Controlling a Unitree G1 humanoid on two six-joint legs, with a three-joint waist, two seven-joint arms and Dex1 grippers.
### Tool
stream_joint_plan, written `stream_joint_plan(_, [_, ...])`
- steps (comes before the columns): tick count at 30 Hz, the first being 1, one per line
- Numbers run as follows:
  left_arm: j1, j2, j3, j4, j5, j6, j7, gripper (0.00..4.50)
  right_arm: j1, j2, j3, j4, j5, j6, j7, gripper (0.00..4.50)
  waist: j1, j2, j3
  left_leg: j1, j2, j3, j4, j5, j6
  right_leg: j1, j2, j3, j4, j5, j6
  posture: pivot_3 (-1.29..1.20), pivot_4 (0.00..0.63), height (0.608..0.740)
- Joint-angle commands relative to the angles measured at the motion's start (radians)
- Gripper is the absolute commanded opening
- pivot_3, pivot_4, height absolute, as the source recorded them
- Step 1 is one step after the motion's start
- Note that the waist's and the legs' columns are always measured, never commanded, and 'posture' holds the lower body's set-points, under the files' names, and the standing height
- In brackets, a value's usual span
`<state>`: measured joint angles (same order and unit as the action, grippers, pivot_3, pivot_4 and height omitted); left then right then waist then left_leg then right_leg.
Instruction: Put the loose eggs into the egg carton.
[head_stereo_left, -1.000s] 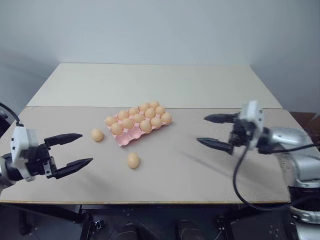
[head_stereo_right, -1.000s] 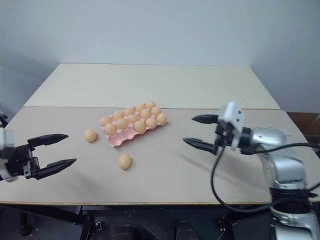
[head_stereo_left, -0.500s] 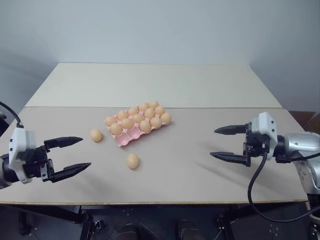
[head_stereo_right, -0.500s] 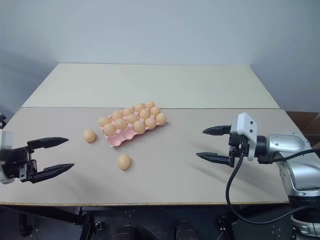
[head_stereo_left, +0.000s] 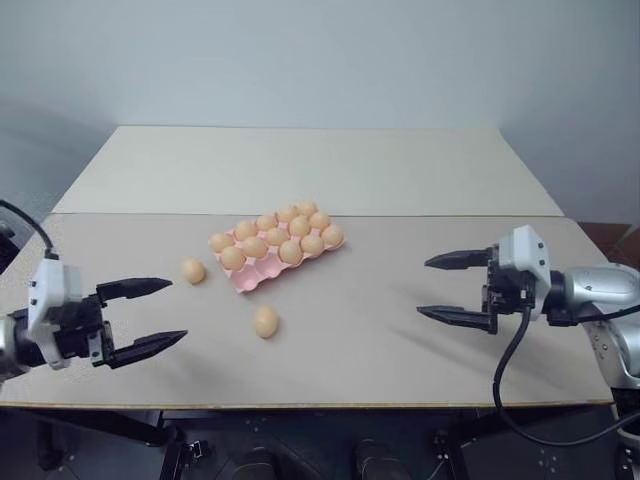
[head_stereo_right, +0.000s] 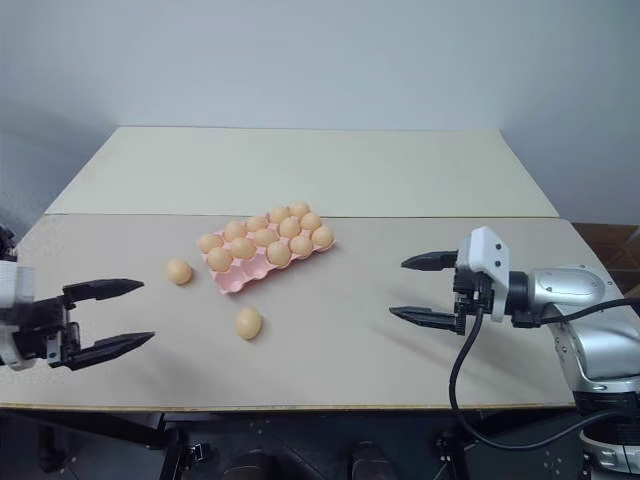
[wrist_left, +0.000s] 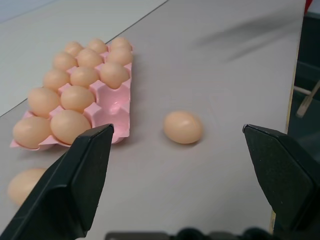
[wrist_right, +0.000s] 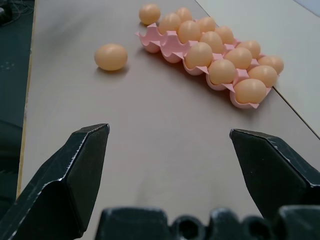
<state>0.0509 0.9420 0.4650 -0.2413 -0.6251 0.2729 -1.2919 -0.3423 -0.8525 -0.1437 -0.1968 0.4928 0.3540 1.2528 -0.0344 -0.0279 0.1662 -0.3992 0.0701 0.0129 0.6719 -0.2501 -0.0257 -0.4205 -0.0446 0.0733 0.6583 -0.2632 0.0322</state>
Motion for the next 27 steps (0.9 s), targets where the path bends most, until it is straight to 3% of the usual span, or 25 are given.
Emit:
stream_joint_plan(1, [-0.082, -0.035, -0.168, -0.061, 0.083, -0.037, 0.047, 4.5, -0.028, 0.006, -0.002, -0.035, 0.014, -0.024, -0.012, 4.47, 0.009, 0.0, 0.0, 0.0, 0.0, 0.0, 0.0, 0.0, 0.0, 0.0, 0.0, 0.0, 0.0, 0.0, 0.0, 0.0, 0.15, 0.74])
stream_joint_plan(12, [-0.297, -0.155, -0.551, 0.071, 0.433, -0.196, 0.146, 4.5, -0.017, 0.009, -0.007, -0.084, 0.022, -0.018, -0.045, 4.47, 0.022, 0.0, 0.0, -0.001, 0.0, 0.0, 0.002, 0.0, 0.0, 0.0, 0.0, 0.0, 0.001, 0.0, 0.0, 0.0, 0.15, 0.74])
stream_joint_plan(20, [-0.362, -0.224, -0.633, 0.175, 0.531, -0.204, 0.215, 4.5, 0.008, 0.008, -0.022, -0.121, 0.032, -0.014, -0.065, 4.47, 0.022, 0.0, 0.0, -0.003, -0.001, -0.001, 0.004, 0.0, 0.0, -0.001, 0.0, 0.0, 0.001, 0.0, 0.0, 0.0, 0.15, 0.74])
stream_joint_plan(23, [-0.375, -0.234, -0.64, 0.196, 0.554, -0.201, 0.239, 3.89, 0.011, 0.013, -0.021, -0.127, 0.032, -0.017, -0.072, 4.5, 0.021, 0.0, 0.0, -0.002, -0.001, -0.001, 0.005, 0.0, 0.0, 0.0, 0.0, 0.0, 0.002, 0.0, 0.0, 0.0, 0.15, 0.74])
stream_joint_plan(27, [-0.376, -0.233, -0.629, 0.193, 0.536, -0.203, 0.23, 2.55, 0.01, 0.017, -0.019, -0.125, 0.031, -0.024, -0.079, 4.5, 0.022, 0.0, 0.0, -0.003, -0.001, -0.001, 0.005, 0.0, 0.0, -0.001, 0.0, 0.0, 0.002, 0.0, 0.0, 0.0, 0.15, 0.74])
